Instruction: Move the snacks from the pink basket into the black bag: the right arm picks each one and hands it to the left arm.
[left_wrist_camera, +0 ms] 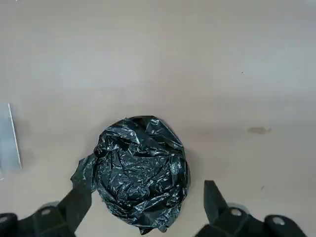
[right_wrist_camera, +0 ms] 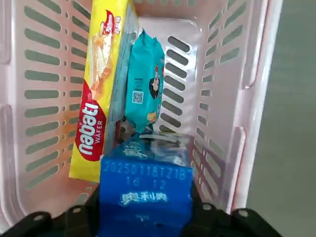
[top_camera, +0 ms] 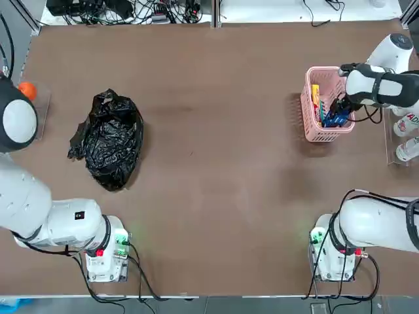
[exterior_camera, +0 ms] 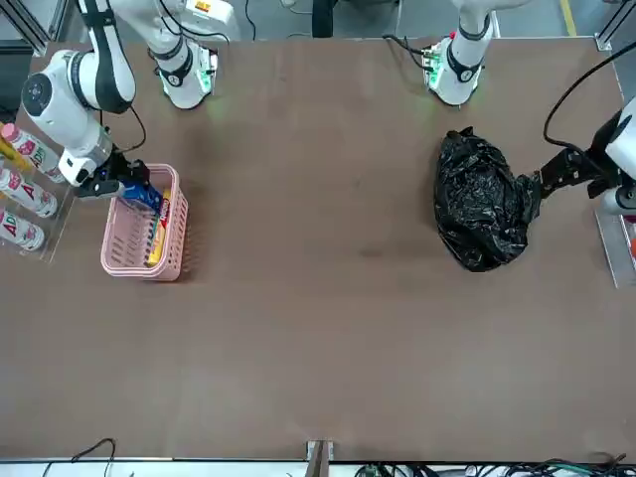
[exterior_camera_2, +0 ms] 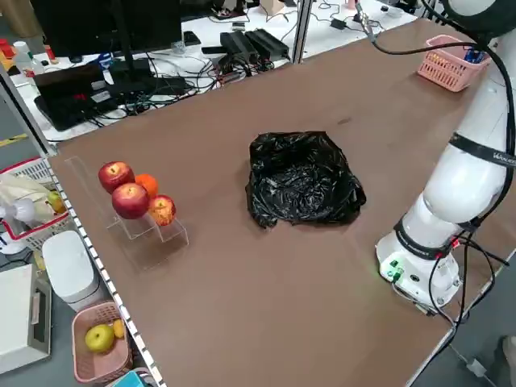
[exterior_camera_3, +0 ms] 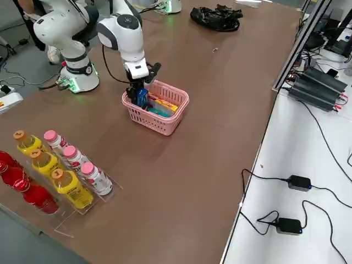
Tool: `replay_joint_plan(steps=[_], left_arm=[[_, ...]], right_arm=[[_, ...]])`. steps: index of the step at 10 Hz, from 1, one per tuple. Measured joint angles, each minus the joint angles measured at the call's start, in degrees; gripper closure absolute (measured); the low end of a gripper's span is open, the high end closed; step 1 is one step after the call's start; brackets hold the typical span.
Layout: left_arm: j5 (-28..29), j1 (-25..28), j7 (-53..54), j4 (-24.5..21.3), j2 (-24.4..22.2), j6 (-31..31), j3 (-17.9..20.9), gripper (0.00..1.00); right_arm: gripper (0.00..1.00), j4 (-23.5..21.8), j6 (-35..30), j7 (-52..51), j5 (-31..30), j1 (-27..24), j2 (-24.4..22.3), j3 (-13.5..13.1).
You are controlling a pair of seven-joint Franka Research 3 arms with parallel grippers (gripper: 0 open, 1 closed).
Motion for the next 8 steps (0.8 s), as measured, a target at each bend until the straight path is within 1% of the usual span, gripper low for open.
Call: replay_joint_plan(steps=[1, 2, 3, 4, 8], left_arm=[[0.0, 0.0, 0.0, 0.0, 0.0, 0.0, 0.0, 0.00], [0.0, 0.1, 0.0, 0.0, 0.0, 0.0, 0.0, 0.00], [0.0, 0.1, 0.0, 0.0, 0.0, 0.0, 0.1, 0.00], [0.0, 0.2, 0.0, 0.0, 0.0, 0.0, 0.1, 0.00], [0.0, 0.2, 0.0, 0.0, 0.0, 0.0, 0.1, 0.00]], right_arm=[[0.37, 0.0, 0.1, -0.4, 0.0, 0.0, 0.0, 0.0], [0.50, 0.0, 0.2, -0.7, 0.0, 0.0, 0.0, 0.0], [0.52, 0.0, 0.2, -0.9, 0.0, 0.0, 0.0, 0.0], [0.56, 0.0, 0.3, -1.1, 0.0, 0.0, 0.0, 0.0], [0.56, 0.3, -0.5, -3.7, 0.0, -0.2, -0.2, -0.1]])
